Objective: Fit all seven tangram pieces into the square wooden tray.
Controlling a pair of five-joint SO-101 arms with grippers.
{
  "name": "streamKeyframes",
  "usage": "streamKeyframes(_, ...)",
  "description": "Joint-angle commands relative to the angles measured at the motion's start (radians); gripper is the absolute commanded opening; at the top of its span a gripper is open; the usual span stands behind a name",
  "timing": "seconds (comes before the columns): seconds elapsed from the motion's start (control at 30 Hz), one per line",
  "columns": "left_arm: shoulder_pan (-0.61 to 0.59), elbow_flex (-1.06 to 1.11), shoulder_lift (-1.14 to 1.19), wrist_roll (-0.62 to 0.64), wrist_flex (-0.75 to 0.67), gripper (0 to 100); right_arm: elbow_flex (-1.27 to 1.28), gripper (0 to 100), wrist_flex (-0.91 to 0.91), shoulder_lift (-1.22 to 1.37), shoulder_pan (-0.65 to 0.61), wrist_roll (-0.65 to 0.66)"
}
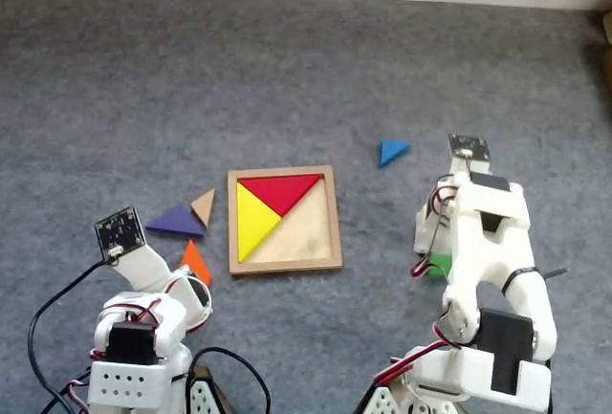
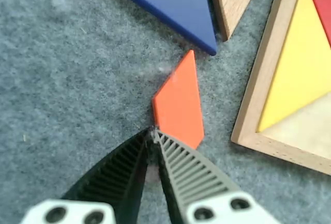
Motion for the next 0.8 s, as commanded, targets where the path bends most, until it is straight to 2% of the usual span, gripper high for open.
streamKeyframes(0.0,0.019,0.022,-0.053,-0.002,0.035,1,0.001,26.3,-0.051,-0.001,0.007,-0.005)
streamKeyframes(0.43,0.019,0.022,-0.053,-0.002,0.035,1,0.056,26.2,-0.058,-0.001,0.002,-0.005)
streamKeyframes(0.6,0.019,0.022,-0.053,-0.002,0.035,1,0.084,18.3,-0.074,-0.001,0.002,0.041)
streamKeyframes(0.77,0.019,0.022,-0.053,-0.002,0.035,1,0.127,17.3,-0.113,-0.002,0.002,0.051)
